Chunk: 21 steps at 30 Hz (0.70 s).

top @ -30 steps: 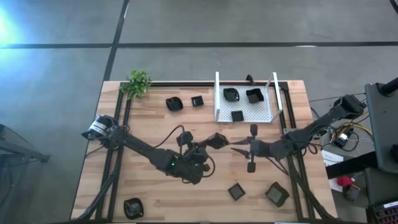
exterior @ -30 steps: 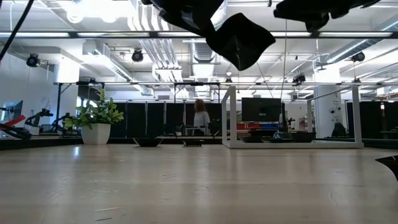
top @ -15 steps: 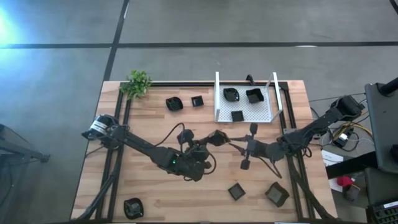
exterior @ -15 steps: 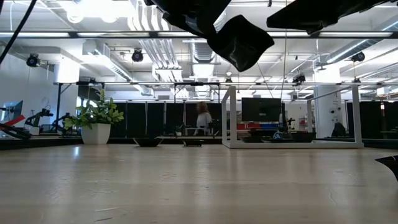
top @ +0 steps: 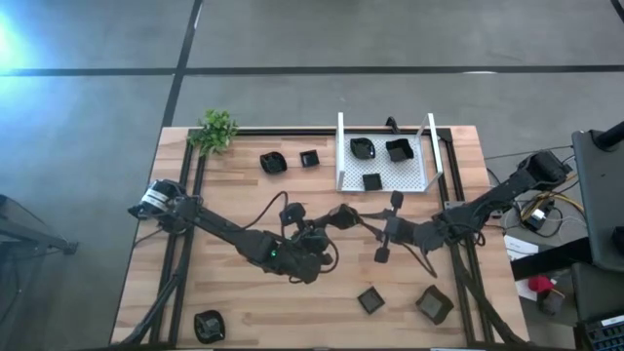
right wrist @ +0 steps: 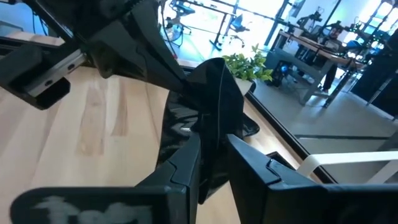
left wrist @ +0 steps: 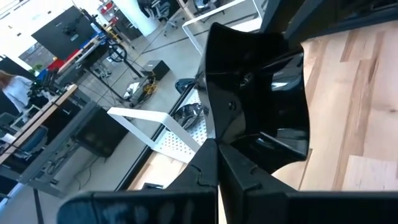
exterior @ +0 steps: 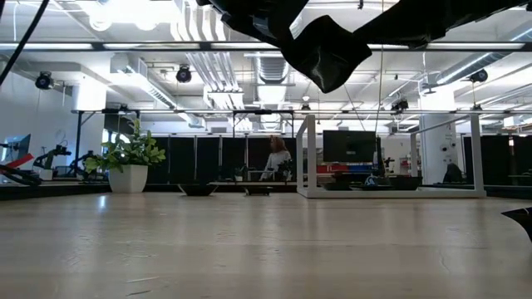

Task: Pick & Place Mini shaped plates
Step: Stack the distorted square plate on top of the other distorted square plates on the shelf

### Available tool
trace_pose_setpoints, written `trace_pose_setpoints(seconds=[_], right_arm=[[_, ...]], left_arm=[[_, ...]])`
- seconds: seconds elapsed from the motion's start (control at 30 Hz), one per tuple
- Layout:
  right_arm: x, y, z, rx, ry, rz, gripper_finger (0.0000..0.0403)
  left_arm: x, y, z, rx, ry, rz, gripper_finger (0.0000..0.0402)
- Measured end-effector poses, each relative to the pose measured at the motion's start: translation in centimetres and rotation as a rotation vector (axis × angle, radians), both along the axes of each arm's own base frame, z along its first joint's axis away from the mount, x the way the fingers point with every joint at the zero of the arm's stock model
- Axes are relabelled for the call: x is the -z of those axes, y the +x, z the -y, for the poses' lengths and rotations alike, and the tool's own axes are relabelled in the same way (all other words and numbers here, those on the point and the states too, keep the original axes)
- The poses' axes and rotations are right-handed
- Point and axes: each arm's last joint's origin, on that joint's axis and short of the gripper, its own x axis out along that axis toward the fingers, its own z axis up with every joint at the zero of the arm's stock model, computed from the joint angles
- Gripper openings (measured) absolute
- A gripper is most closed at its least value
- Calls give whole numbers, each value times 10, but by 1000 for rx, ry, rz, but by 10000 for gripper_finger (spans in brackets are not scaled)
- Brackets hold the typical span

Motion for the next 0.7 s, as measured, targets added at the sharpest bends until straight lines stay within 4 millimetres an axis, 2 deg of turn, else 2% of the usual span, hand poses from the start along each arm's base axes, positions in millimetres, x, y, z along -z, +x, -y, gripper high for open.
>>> trace_pose_setpoints(seconds=[0.27, 0.57, 0.7], right_arm=[[1, 2, 3, 28, -8, -5, 59], [1, 2, 3, 36, -13, -5, 14], [2, 2, 3, 38, -14, -7, 9]], left_arm=[[-2, 2, 2, 17, 7, 8, 0], [-2, 2, 2, 20, 7, 5, 0], [-2, 2, 3, 47, -12, -1, 0]])
